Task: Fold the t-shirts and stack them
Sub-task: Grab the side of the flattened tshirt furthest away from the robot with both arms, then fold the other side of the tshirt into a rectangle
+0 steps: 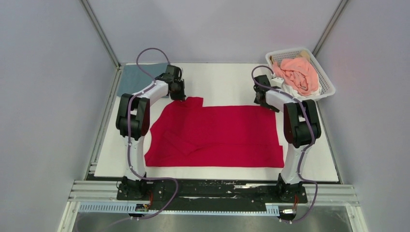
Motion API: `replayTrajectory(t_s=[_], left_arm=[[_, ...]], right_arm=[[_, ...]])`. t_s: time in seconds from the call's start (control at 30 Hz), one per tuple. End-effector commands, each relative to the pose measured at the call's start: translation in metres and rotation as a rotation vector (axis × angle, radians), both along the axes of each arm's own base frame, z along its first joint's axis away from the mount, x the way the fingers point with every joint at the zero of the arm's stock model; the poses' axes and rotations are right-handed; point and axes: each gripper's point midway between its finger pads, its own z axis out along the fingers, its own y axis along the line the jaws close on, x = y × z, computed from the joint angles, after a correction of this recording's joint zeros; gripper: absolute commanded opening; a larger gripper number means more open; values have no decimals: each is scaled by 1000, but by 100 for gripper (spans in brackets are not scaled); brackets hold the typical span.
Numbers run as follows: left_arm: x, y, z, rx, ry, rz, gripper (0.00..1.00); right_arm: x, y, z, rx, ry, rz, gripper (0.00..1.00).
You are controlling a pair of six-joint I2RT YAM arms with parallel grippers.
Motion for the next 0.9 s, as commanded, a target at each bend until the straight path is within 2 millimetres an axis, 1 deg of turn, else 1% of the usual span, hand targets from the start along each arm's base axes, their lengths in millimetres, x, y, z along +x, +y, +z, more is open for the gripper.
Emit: replayTrajectory(t_s=[0.0,0.03,0.13,0.2,0.23,0.27,0.3,0.33,0.37,0.4,0.43,0.47,0.5,0.53,0.63,0.73,0.87], left_arm=[[6,-12,54,-76,-142,-15,0],[5,-14,60,-87,-157,-22,0],[-5,-13,66,-99,-156,-24,0],[-12,-15,70,-111,-162,-31,0],[-16,-15,69,-113,-160,-32,0],[-18,-16,75,-116,-174,-34,0],[-21,-15,73,-114,-172,-35,0],[-23,-16,79,-114,-185,-35,0],[-27,-15,77,-112,-179,-35,0],[-29,-16,82,-115,-189,-36,0],[-33,-16,80,-115,-182,-36,0],[-35,-17,84,-118,-188,-40,0],[-38,-17,82,-117,-184,-40,0],[-40,-17,85,-118,-192,-43,0],[-45,-16,86,-110,-194,-40,0],[-47,-15,91,-108,-200,-36,0],[-53,-14,99,-112,-216,-32,0]], right_arm=[[-2,-13,5,-73,14,-74,88],[-3,-15,2,-78,26,-77,87],[-11,-17,-2,-88,57,-94,81],[-17,-18,-3,-87,69,-97,76],[-20,-18,-3,-81,71,-100,74],[-22,-17,-3,-78,73,-100,71],[-24,-18,-2,-77,71,-102,65],[-25,-19,-2,-79,69,-108,59],[-26,-19,-2,-84,68,-111,54],[-26,-20,-2,-86,67,-113,49],[-25,-20,-3,-89,70,-114,46],[-24,-20,-3,-91,68,-114,41],[-22,-21,-2,-93,66,-114,36],[-20,-21,-1,-97,63,-114,32],[-15,-21,0,-104,56,-117,20],[-13,-20,2,-99,47,-120,2],[-14,-16,11,-74,26,-105,0]])
